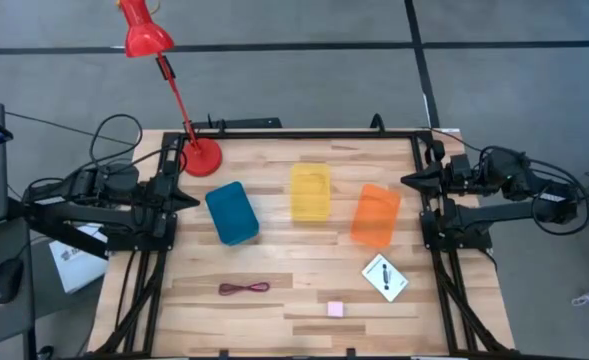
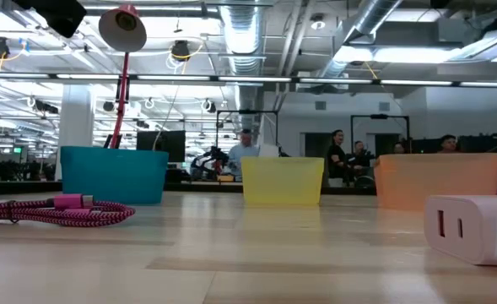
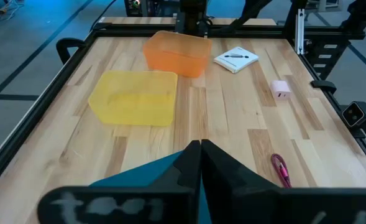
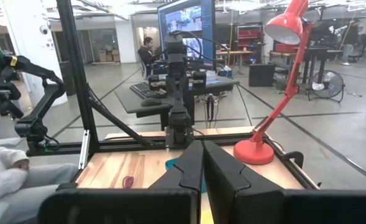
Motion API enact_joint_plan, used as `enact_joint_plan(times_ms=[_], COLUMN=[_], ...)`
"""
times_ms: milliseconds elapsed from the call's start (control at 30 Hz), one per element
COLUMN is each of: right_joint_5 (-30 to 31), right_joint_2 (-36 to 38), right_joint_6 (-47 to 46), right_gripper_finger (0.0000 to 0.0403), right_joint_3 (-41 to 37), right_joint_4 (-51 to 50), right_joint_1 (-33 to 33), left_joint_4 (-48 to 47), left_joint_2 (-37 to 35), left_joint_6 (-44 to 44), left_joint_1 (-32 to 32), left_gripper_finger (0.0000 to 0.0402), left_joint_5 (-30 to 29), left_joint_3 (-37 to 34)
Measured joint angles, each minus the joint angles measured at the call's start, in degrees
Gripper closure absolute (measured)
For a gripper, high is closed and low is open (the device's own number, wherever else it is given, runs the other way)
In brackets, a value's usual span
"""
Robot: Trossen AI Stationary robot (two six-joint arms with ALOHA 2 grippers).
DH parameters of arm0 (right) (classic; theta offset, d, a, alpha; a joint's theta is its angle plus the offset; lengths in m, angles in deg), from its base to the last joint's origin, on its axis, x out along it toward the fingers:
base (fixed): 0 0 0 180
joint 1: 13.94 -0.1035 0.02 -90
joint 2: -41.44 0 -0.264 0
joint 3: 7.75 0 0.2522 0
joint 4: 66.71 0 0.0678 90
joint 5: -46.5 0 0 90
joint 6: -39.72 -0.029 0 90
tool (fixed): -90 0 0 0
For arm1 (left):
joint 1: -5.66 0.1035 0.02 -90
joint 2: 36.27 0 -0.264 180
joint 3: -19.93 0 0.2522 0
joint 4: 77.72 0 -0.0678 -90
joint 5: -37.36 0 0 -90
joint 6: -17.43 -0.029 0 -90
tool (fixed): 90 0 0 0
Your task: Pick and place items into bin
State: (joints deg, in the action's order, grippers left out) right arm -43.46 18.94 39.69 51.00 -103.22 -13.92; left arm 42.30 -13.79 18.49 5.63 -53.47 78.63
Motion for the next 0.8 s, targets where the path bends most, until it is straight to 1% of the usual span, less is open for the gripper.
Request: enact_joint_plan(times_ms=[800], right_joint_5=[0.0], right_joint_2=[0.0], right_joint_6=[0.0], right_gripper_finger=[0.0394], right_joint_3=[0.0], right_joint_4=[0.0], right_joint_1=[0.0], left_joint_4=[1.0], left_joint_2=[0.0], left_joint_6=[-0.8], left_joint_1=[0.0], left_gripper_finger=[0.0401], left_joint_5=[-0.1], left_joint_3=[-0.1])
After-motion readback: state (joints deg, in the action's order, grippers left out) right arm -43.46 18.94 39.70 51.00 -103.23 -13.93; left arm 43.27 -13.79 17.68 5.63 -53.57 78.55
